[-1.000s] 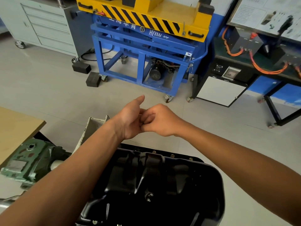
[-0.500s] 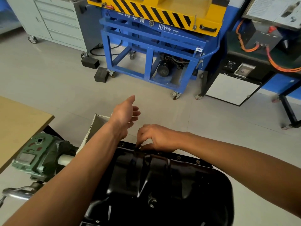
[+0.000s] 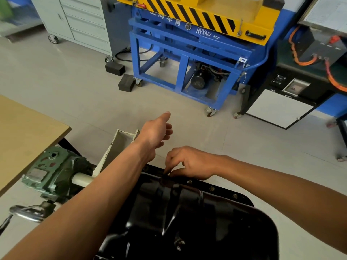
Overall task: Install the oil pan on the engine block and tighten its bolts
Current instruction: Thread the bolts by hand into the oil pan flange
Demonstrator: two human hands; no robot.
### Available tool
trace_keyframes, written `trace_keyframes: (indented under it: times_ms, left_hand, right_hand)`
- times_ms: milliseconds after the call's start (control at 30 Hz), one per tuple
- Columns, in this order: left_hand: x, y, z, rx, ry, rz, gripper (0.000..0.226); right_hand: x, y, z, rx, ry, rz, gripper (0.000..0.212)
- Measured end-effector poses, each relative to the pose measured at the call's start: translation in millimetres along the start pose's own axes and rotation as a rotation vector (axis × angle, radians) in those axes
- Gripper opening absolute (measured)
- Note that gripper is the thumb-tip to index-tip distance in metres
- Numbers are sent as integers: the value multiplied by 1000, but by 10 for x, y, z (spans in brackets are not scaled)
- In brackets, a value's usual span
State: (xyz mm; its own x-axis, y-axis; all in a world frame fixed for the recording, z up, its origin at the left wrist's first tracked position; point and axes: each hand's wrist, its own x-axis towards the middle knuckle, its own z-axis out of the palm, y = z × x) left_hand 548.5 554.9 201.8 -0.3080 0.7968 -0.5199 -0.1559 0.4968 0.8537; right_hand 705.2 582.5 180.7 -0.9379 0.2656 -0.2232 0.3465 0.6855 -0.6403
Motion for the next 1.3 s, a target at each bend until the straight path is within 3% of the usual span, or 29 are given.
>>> trace_keyframes:
  times_ms: [333,533,700,1033,1300]
  left_hand:
    - [0,-7,14,10,-9,-13,47]
    - [-23,-2,20,25,-31,-19,50]
    - [-49,13,27,56,-59,-23,49]
    - [-180,41,36,412,-49,76,11]
    - [-193,62,11,383,-33,48,13]
  right_hand:
    - [-1,-15,66,31,18,20,19]
    - [-36,-44,35,-82,111,42,22]
    - [-29,-91,34,-212,81,16,27]
    - [3,-285,39,-358,-42,-10,29]
    - [-18,-360,25,-360,-2,46,33]
